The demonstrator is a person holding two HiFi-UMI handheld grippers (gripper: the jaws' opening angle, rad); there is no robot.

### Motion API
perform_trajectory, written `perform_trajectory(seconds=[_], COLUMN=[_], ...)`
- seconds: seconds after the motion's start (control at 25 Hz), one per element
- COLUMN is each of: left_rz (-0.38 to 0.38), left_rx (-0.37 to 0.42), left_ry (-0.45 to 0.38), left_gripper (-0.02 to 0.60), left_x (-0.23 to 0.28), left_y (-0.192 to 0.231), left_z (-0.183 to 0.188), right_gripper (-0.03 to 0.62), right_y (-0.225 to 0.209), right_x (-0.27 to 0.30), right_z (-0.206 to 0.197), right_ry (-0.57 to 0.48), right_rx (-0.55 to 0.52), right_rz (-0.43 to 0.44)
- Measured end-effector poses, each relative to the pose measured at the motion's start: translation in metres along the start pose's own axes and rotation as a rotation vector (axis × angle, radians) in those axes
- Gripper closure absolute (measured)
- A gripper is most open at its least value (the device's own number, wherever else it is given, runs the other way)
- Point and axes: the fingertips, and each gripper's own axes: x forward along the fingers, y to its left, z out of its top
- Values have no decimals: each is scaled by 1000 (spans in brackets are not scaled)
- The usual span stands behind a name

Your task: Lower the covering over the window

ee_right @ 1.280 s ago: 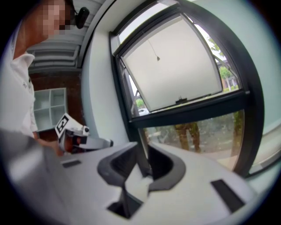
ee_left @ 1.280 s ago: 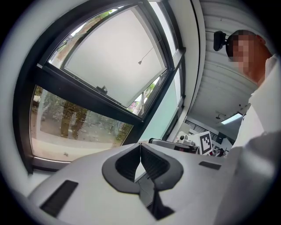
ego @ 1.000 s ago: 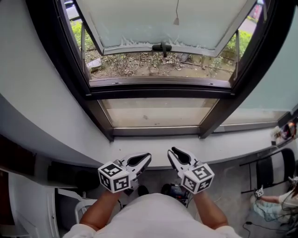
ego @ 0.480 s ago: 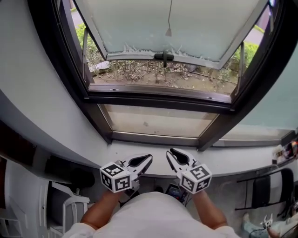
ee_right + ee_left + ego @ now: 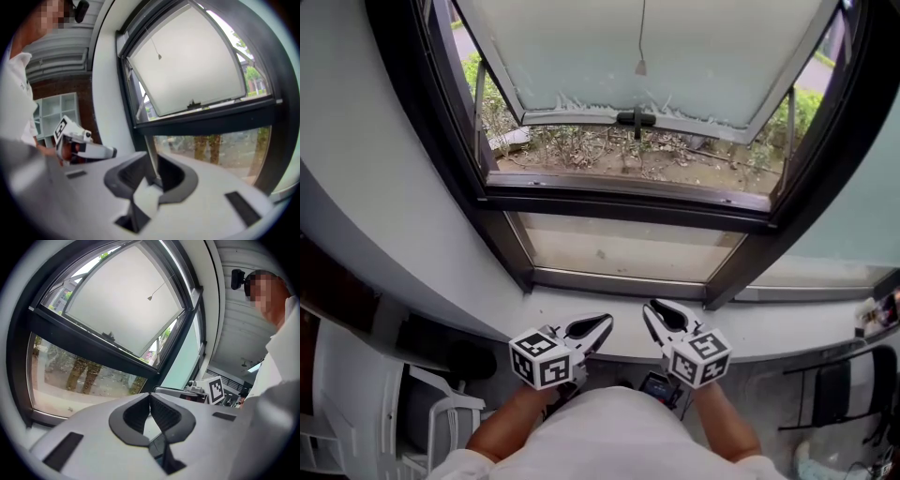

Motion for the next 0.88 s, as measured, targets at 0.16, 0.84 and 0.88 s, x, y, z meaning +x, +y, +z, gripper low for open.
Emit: perform_trajectory(seconds=[0.16,0.84,0.88], left_rz=[-14,-39,-37], left_rx=[24,142,156], left_ry=[8,7,1], left_gripper=[566,563,563], left_x=[-8,-18,-18], left_y=[3,33,36], left_z=[10,50,56], right_gripper=[511,511,511], right_y=[3,13,13], right_x=[3,27,29], right_z=[1,39,45], right_ry=[-10,-32,-34], right_rx=[21,-62,-84], right_rz=[-33,-106,-108])
